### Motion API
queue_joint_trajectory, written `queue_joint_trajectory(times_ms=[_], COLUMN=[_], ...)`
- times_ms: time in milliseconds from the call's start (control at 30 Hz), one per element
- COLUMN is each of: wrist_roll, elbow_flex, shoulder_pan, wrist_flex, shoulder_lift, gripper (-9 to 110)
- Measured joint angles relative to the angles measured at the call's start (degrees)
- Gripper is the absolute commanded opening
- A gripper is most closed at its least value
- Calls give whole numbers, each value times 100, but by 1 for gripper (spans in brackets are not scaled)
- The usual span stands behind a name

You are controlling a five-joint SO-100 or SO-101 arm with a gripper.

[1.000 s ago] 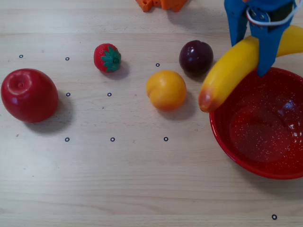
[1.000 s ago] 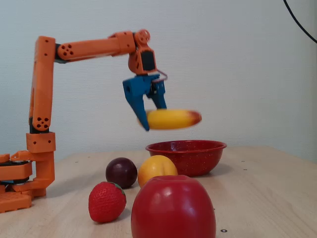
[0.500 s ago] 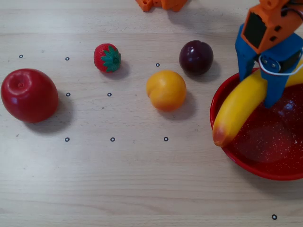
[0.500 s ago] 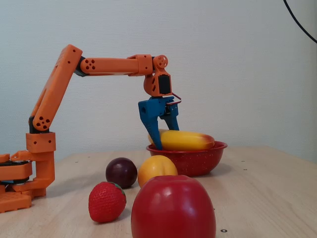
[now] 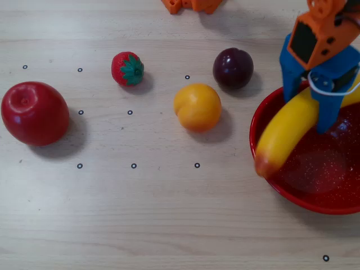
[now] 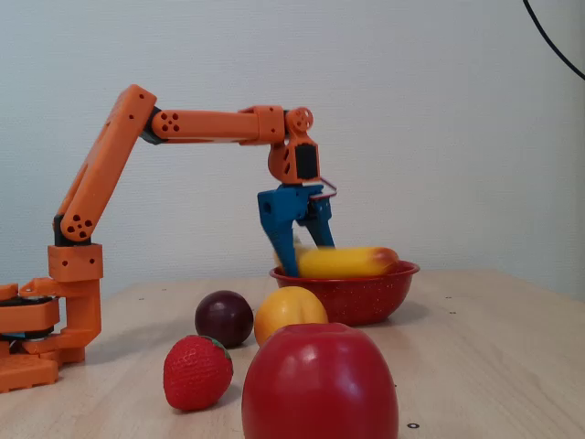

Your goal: Put the banana in the red bowl.

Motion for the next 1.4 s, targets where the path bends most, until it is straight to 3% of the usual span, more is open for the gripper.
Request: queue_joint_trajectory(times_ms=[200,433,700,1200,1400], wrist_roll=[9,-105,-431,-571,-378], elbow_flex=[0,-70,79,5265,7383], shoulder_pan=[-62,-598,-888,-2646,-2769], wrist_flex=[-62,220,378,-2285,-3032], shoulder_lift=[97,1178,2338,6082,7893], gripper=[29,0,0,0,0])
